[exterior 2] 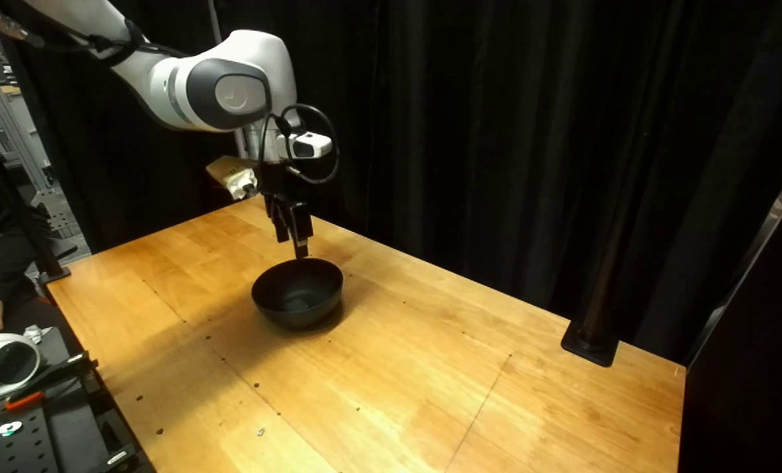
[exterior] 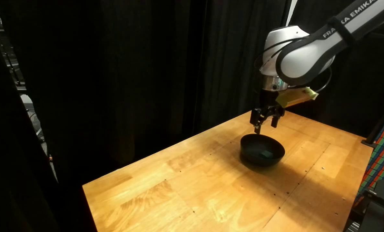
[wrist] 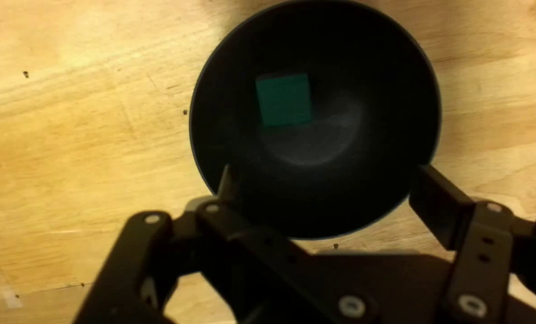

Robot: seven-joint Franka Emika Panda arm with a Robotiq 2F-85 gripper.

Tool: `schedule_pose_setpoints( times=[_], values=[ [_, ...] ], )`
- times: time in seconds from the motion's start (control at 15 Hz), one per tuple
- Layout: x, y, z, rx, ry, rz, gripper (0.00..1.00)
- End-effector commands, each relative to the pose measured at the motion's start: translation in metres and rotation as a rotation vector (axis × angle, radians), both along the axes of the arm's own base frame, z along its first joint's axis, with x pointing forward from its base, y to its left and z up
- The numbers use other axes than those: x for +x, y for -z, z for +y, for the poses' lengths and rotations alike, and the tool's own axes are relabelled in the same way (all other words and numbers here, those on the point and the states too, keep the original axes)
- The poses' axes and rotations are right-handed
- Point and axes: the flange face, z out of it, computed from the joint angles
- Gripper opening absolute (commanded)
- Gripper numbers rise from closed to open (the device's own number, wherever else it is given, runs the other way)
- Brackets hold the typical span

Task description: Put the green cube inside the bowl

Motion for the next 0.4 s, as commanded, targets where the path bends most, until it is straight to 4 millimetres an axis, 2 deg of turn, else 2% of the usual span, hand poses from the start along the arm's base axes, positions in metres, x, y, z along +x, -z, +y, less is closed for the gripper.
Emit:
schedule_pose_setpoints(
  times=[0.0,0.13,0.27,0.33],
  values=[
    [0.009,-0.069,-0.004,0.114,-0.044,0.055,1.0],
    [0.01,-0.103,-0.008,0.185,-0.043,0.124,1.0],
    [0.01,-0.124,-0.017,0.214,0.002,0.165,1.0],
    [0.008,-0.104,-0.011,0.174,-0.008,0.145,1.0]
  ],
)
